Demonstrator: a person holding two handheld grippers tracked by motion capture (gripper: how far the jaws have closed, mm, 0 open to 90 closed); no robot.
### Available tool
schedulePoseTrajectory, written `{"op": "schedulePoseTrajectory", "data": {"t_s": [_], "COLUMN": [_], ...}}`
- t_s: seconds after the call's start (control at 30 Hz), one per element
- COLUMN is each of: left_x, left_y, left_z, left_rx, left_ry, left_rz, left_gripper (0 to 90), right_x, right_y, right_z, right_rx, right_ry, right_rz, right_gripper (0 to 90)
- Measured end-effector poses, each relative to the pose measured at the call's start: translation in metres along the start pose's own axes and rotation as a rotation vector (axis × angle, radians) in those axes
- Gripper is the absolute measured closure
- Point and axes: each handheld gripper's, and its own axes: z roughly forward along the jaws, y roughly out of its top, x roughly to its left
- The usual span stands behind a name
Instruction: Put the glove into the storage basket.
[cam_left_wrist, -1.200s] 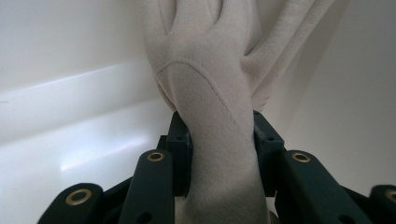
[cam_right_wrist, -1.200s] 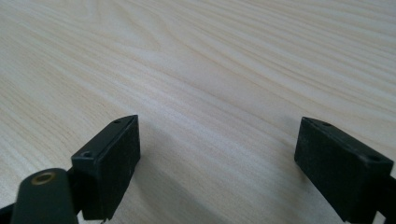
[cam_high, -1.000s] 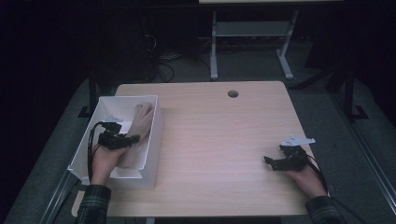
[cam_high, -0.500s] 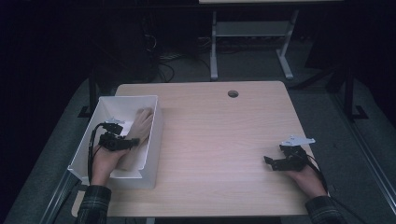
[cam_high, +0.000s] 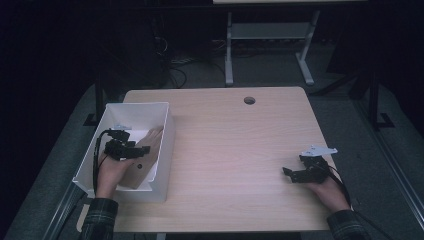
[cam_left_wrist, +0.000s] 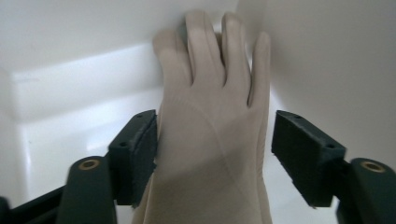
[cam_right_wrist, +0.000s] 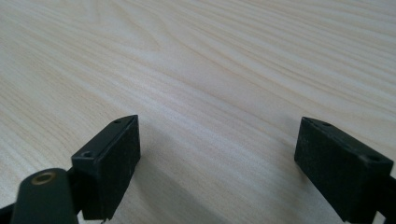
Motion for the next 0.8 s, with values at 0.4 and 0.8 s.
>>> {"op": "schedulePoseTrajectory", "data": {"t_s": [0.4,0.8], "left_x": [-0.006,-0.018], "left_y": [0.030,0.058], "left_z": [-0.023,-0.044], "left_rx": [-0.041,-0.080], "left_ry": [-0.027,-0.114], "left_rz": [0.029,0.043], "left_gripper": [25.7,24.8], "right_x": [0.000,0.000], "right_y": [0.000,0.000], "right_z": [0.000,0.000], "right_rx": [0.004,0.003], "right_ry": [0.001,0.001], "right_rz": [0.006,0.006], "right_gripper": [13.9,13.9]}}
